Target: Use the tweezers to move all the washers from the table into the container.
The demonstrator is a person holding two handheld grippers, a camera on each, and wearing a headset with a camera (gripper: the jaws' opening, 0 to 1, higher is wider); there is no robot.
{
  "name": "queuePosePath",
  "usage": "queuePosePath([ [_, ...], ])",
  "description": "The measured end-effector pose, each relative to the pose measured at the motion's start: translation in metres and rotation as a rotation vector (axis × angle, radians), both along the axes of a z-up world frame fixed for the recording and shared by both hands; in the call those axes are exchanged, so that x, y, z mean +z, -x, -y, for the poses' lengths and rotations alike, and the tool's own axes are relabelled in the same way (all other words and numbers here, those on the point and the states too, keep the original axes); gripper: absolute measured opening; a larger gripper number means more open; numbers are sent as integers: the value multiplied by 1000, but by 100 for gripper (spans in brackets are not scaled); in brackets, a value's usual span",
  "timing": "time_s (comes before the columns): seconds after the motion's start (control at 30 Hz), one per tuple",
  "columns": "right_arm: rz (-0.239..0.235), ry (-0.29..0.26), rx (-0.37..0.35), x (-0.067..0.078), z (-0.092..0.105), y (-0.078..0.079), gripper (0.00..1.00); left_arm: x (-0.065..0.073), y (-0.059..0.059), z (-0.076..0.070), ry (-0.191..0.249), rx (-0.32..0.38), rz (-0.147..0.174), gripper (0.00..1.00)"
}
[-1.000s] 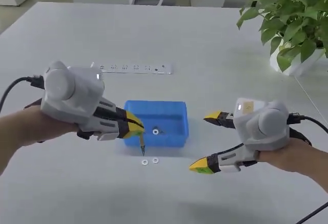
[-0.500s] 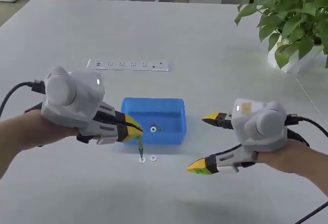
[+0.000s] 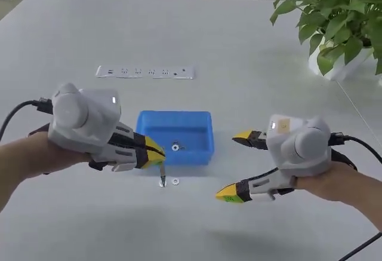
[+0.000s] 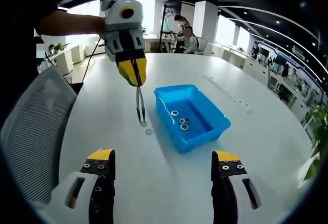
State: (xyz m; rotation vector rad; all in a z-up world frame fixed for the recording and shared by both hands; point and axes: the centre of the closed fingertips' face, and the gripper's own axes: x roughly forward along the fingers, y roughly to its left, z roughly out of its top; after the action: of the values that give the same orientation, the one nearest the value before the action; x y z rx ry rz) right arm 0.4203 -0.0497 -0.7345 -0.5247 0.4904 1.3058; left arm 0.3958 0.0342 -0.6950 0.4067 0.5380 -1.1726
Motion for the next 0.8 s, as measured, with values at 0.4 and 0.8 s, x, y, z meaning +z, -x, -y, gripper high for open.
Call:
queuePosePath([
  [0.4,-5,-1,10,-3,-2,4,76,-4,1,0,-5,-13,7,5],
  [0.8,-4,-23,101,-6,-28,16,71,-4,5,-2,-8,-40,-3,5],
])
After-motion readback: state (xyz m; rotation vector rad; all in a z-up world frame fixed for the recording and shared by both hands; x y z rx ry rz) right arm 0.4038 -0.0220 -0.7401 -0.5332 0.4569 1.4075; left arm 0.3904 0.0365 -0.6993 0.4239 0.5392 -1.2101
